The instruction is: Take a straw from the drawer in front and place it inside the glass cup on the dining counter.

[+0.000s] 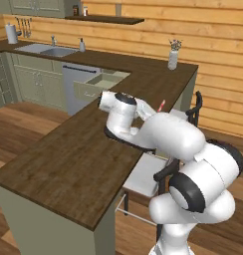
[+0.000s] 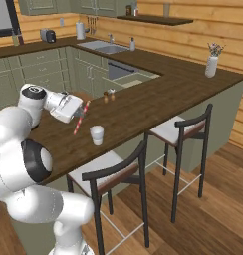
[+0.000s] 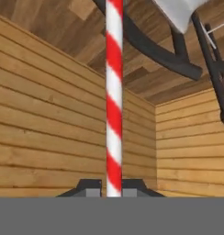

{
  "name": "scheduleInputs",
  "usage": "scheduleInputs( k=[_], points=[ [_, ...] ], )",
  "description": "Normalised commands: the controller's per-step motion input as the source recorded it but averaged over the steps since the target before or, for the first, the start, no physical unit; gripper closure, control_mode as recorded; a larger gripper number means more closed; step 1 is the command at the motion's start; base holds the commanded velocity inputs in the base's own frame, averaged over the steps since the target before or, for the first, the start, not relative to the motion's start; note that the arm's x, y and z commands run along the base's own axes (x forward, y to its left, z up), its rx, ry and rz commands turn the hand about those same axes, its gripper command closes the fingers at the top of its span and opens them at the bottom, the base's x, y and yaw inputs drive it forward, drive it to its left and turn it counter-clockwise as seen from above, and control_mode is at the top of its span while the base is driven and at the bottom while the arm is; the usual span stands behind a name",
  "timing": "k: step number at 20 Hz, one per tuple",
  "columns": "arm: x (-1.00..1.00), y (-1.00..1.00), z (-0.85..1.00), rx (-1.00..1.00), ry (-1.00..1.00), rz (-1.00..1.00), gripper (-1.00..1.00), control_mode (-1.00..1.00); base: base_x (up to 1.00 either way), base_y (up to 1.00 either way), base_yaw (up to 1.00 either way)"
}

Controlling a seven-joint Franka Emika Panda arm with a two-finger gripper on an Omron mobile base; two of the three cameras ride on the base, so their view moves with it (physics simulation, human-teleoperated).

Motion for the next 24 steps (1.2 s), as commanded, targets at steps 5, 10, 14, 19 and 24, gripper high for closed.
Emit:
scheduleInputs(
  k=[5,10,14,19,24],
  points=[
    [0.42,-0.01,0.00,-0.26,0.08,0.10,1.00,-1.00,0.00,0.00,0.00],
    [0.44,-0.13,-0.03,0.06,-0.19,0.03,1.00,-1.00,0.00,0.00,0.00],
    [0.44,0.00,-0.05,0.02,-0.13,0.06,1.00,-1.00,0.00,0.00,0.00],
    [0.35,0.12,-0.15,-0.26,0.02,0.10,1.00,-1.00,0.00,0.00,0.00],
    [0.25,0.10,-0.25,-0.27,0.01,0.06,1.00,-1.00,0.00,0.00,0.00]
  ],
)
